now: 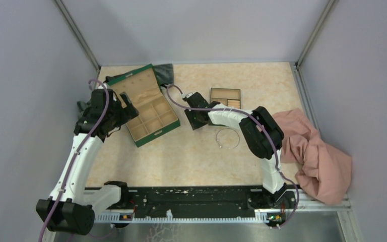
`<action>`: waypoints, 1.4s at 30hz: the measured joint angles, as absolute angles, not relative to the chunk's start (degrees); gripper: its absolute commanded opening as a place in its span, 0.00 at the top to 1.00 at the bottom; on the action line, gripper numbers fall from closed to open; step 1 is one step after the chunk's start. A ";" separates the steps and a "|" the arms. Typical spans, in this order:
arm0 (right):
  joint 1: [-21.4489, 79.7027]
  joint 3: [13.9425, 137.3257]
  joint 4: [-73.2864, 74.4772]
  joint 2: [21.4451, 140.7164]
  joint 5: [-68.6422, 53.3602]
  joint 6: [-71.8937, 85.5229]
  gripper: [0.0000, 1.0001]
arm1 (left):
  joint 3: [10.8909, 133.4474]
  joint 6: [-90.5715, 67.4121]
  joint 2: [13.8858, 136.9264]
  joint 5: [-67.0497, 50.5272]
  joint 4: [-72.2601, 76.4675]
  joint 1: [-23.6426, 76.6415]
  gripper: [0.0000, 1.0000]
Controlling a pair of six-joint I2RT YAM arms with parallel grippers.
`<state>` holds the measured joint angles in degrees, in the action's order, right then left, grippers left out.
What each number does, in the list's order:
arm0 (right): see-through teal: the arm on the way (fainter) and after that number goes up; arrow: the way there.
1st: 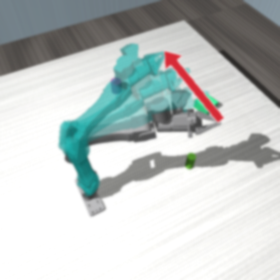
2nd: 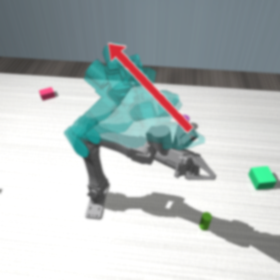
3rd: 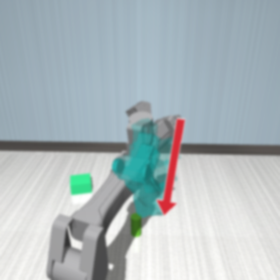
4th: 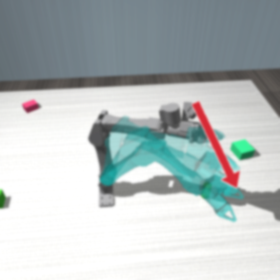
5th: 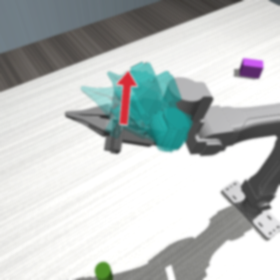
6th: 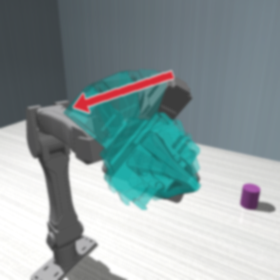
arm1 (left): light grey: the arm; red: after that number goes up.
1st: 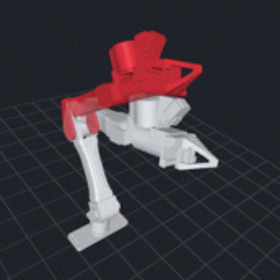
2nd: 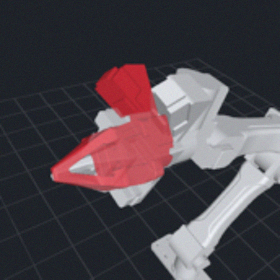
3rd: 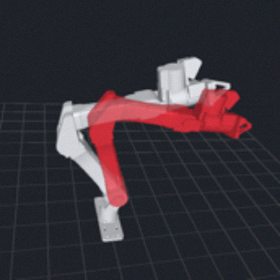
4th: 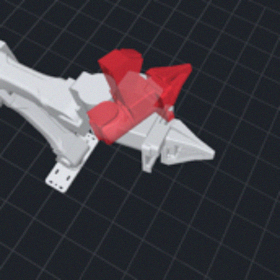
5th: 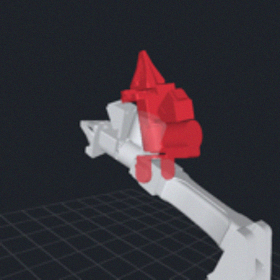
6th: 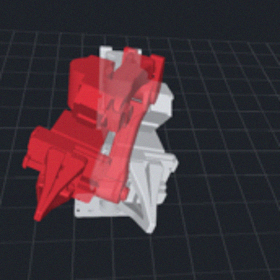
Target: Organize the mixed jewelry
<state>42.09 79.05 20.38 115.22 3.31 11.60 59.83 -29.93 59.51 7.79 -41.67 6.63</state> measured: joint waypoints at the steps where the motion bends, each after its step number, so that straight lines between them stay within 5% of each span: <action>1: 42.09 79.05 20.45 115.20 3.18 11.18 0.63 | 59.83 -29.93 59.51 7.73 -41.58 6.63 0.01; 23: 41.87 81.56 23.22 116.55 0.93 4.45 0.69 | 58.98 -29.93 59.51 6.81 -40.91 6.63 0.01; 42: 41.76 82.87 23.40 117.47 0.27 4.16 0.96 | 58.46 -29.93 59.51 6.37 -40.21 6.63 0.01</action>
<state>41.76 82.87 23.40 117.47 0.27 4.16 58.46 -29.93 59.51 6.37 -40.21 6.63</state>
